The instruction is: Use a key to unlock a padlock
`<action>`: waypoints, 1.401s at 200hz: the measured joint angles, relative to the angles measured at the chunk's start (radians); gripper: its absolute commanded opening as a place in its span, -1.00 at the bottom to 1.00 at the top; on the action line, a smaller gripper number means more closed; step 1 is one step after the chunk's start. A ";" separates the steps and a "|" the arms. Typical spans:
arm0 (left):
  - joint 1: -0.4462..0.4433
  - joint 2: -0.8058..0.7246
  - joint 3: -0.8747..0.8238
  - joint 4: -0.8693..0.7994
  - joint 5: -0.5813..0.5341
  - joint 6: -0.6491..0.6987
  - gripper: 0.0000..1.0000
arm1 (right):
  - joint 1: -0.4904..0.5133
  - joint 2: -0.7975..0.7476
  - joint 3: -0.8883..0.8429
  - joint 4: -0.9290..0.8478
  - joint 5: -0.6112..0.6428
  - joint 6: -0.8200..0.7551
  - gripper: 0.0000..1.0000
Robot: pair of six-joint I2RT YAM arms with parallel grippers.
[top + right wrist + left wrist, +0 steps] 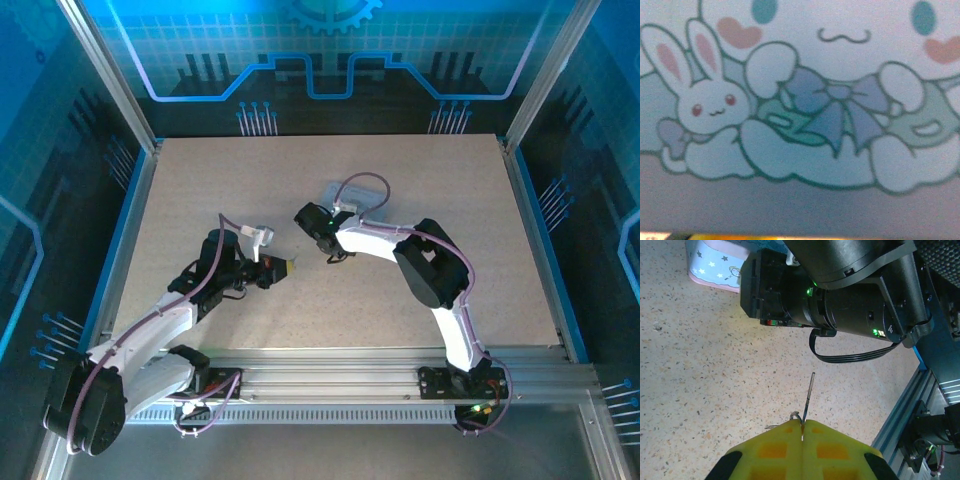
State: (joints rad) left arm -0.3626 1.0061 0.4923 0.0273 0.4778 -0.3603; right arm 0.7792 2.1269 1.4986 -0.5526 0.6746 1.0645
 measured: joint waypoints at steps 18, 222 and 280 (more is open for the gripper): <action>0.000 0.000 0.000 0.005 0.001 0.000 -1.00 | -0.002 0.000 -0.002 0.008 0.006 0.000 -0.67; -0.106 0.099 -0.109 0.316 -0.015 0.000 -1.00 | -0.126 -0.156 -0.029 -0.015 -0.569 -0.258 -0.92; -0.138 0.174 -0.131 0.457 -0.098 -0.008 -1.00 | -0.151 -0.159 -0.029 -0.014 -0.718 -0.257 -0.90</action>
State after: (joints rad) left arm -0.5007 1.1805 0.3611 0.4847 0.3801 -0.3683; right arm 0.6281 1.9675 1.4696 -0.5667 -0.0429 0.8070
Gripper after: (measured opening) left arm 0.044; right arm 0.175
